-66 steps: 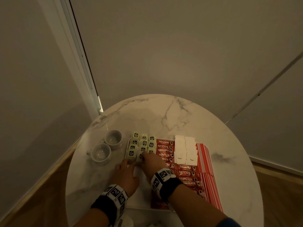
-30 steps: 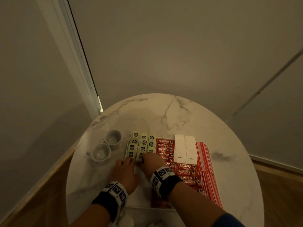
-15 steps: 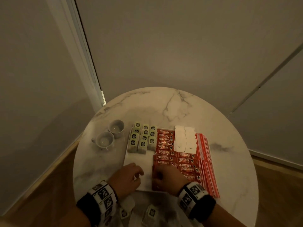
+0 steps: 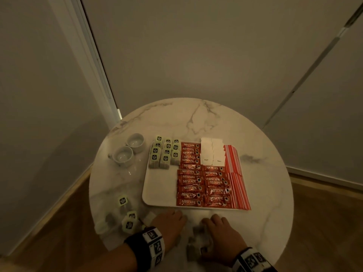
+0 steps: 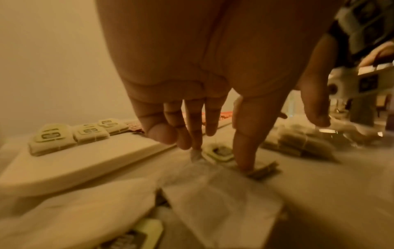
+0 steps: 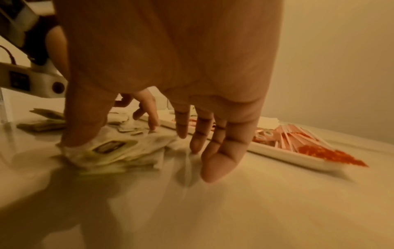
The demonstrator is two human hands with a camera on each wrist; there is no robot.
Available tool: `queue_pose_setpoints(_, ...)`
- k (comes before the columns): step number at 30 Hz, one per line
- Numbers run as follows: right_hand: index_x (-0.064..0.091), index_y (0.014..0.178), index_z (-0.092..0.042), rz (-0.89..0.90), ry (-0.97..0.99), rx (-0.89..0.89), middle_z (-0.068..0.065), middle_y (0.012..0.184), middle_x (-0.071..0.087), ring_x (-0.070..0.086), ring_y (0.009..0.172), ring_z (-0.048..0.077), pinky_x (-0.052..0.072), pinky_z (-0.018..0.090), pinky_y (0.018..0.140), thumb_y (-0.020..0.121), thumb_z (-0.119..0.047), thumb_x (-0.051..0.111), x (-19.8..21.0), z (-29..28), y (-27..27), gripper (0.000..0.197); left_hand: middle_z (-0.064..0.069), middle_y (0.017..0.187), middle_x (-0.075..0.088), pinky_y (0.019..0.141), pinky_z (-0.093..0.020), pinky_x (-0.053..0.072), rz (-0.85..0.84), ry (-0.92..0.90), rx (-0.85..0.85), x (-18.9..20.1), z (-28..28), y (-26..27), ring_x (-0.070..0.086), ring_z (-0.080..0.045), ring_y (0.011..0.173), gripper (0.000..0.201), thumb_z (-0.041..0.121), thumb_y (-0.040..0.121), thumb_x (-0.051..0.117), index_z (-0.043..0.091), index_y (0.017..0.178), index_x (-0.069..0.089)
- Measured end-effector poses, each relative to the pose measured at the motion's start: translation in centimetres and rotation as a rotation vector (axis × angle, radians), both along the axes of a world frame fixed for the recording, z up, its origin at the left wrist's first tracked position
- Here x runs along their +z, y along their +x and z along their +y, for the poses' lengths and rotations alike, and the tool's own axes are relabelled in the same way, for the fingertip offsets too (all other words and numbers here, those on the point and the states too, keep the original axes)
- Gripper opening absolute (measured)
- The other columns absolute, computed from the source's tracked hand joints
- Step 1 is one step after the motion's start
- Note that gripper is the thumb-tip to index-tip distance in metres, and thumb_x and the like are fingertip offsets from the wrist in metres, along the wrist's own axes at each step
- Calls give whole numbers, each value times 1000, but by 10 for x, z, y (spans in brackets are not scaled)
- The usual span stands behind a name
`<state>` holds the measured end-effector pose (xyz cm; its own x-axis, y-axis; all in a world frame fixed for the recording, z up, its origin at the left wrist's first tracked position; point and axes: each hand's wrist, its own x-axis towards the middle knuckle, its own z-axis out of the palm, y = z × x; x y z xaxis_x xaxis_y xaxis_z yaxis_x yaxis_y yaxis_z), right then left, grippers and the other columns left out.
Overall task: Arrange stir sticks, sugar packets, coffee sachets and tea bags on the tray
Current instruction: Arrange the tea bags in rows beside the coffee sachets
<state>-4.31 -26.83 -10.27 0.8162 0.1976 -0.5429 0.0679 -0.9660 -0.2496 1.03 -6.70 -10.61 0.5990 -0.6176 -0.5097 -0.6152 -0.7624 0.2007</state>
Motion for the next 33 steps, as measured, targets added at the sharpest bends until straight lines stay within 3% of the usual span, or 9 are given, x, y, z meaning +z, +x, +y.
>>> queue_pose_setpoints(3, 33, 137, -26, -32, -4, -49, -1, 133, 35, 35, 120, 21, 47, 34, 93, 70, -58, 65, -7, 5, -6, 81, -13, 140, 36, 103, -43, 34, -26, 28, 24, 3, -9, 1, 30, -32, 130, 50, 10, 89, 52, 10, 136, 38)
queue_pose_setpoints(10, 48, 116, -17, -53, 52, -148, 2, 121, 44, 41, 106, 18, 38, 26, 88, 81, -35, 62, -14, 11, -2, 42, -13, 136, 39, 104, -41, 35, 14, 38, 71, 8, -12, 8, 35, -32, 124, 37, 24, 90, 54, 9, 123, 51)
queue_pose_setpoints(12, 50, 111, -17, -51, 96, -179, 0, 110, 47, 41, 95, 14, 36, 23, 79, 85, -33, 59, -13, 10, -1, 31, -11, 126, 48, 97, -36, 40, 83, -38, 142, 9, -8, 10, 45, -30, 117, 30, 29, 86, 59, 13, 112, 57)
queue_pose_setpoints(14, 52, 106, -20, -42, 154, -218, -6, 96, 45, 43, 87, 12, 34, 20, 72, 90, -31, 55, -10, 8, 0, 20, -4, 104, 58, 83, -31, 44, 182, -202, 304, 13, -2, 12, 56, -23, 100, 12, 33, 83, 60, 24, 90, 56)
queue_pose_setpoints(17, 55, 92, -27, -78, 214, -278, -13, 83, 44, 47, 83, 12, 37, 15, 69, 91, -23, 52, -6, -2, 1, 5, 7, 81, 58, 76, -32, 50, 330, -438, 550, 19, 5, 17, 58, -14, 79, 15, 26, 79, 65, 30, 73, 52)
queue_pose_setpoints(21, 71, 102, -22, -108, 207, -341, -6, 92, 51, 49, 87, 11, 41, 22, 83, 93, -25, 51, -2, -16, 7, 22, -2, 83, 65, 64, -32, 57, 558, -789, 864, 35, 13, 22, 66, -19, 77, 12, 8, 84, 64, 20, 82, 65)
queue_pose_setpoints(25, 75, 93, -16, -90, 212, -338, 0, 94, 63, 55, 84, 10, 44, 23, 82, 93, -26, 52, 5, -17, 12, 25, -21, 102, 69, 61, -40, 58, 780, -1017, 1146, 47, 19, 34, 69, -39, 91, 17, 8, 96, 49, 5, 107, 62)
queue_pose_setpoints(27, 76, 89, -16, -81, 211, -334, 0, 94, 67, 59, 84, 10, 47, 23, 80, 93, -30, 52, 10, -17, 15, 27, -24, 103, 68, 58, -40, 57, 832, -1104, 1260, 51, 21, 39, 67, -43, 91, 22, 8, 97, 43, 3, 111, 59)
queue_pose_setpoints(33, 75, 99, -20, -21, 211, -179, -7, 99, 72, 64, 85, 2, 47, 13, 80, 93, -28, 57, 31, -13, 40, 21, -8, 68, 69, 40, -27, 47, 846, -1216, 1325, 57, 24, 49, 67, -31, 65, 16, 15, 96, 49, 3, 103, 58)
